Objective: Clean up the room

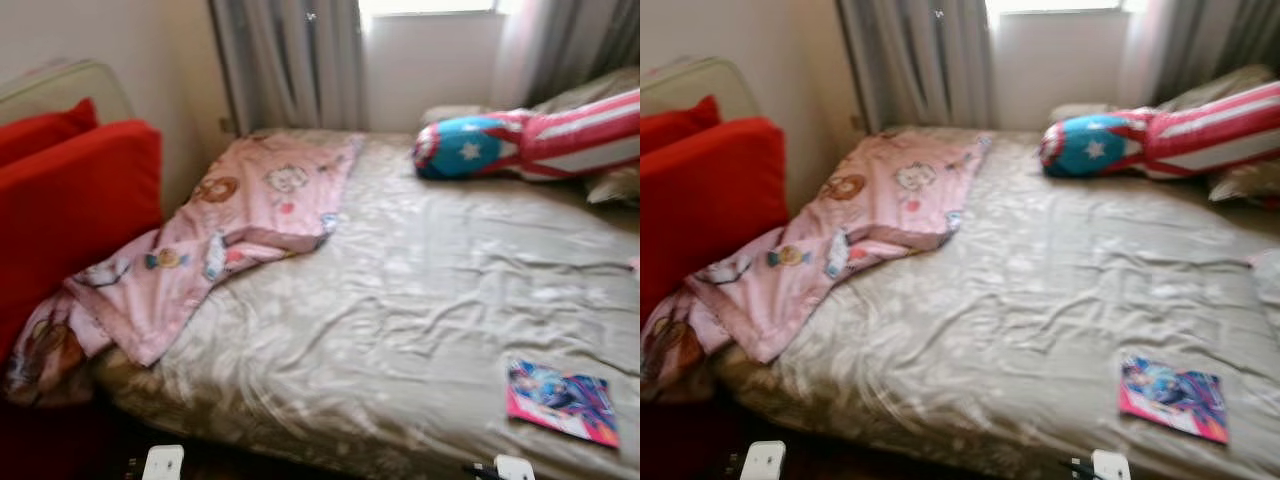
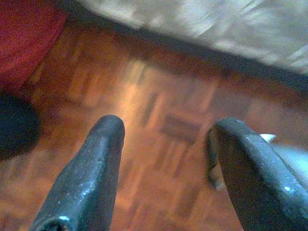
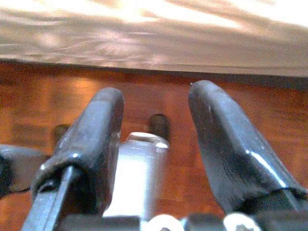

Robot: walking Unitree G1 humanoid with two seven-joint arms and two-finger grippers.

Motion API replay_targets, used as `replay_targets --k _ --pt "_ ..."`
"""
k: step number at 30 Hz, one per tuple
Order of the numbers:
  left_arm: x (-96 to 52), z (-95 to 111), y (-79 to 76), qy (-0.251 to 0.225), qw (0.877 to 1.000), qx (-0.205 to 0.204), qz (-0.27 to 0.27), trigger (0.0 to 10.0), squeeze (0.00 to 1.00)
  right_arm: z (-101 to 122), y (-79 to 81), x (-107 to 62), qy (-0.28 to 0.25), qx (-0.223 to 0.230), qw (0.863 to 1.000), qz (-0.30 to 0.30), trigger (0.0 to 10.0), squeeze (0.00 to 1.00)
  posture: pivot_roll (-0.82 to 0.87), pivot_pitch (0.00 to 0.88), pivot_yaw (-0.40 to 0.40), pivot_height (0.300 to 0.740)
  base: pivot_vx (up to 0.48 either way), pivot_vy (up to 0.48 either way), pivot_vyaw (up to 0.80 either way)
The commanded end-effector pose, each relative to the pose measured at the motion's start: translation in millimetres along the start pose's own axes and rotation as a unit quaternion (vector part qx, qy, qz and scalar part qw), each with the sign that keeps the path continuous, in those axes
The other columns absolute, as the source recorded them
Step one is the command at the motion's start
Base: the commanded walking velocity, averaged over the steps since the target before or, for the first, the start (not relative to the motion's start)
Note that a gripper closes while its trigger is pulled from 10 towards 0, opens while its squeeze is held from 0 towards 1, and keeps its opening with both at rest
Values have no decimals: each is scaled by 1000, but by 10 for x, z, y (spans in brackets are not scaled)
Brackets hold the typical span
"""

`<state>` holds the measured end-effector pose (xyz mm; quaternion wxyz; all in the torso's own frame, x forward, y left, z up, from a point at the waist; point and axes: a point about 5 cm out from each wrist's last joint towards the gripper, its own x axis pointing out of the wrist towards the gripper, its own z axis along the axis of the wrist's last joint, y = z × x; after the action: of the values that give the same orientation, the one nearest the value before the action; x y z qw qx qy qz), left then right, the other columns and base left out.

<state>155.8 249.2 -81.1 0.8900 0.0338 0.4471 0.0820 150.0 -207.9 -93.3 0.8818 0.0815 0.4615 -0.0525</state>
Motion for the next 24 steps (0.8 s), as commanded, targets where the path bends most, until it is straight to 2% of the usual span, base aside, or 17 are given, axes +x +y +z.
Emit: replay_targets --k 1,9,24 --pt "21 61 -49 -6 1000 -6 -2 10000 0 -32 -58 -18 4 6 1000 -9 10000 0 43 0 46 740 0 454 0" --pt "51 182 -62 -17 1000 -9 1 10000 0 -33 -59 -18 5 6 1000 -9 10000 0 50 0 31 740 0 454 0" --pt "47 170 -87 -22 1000 -16 3 10000 0 -21 -75 -18 2 12 1000 -16 10000 0 46 0 26 740 0 443 0"
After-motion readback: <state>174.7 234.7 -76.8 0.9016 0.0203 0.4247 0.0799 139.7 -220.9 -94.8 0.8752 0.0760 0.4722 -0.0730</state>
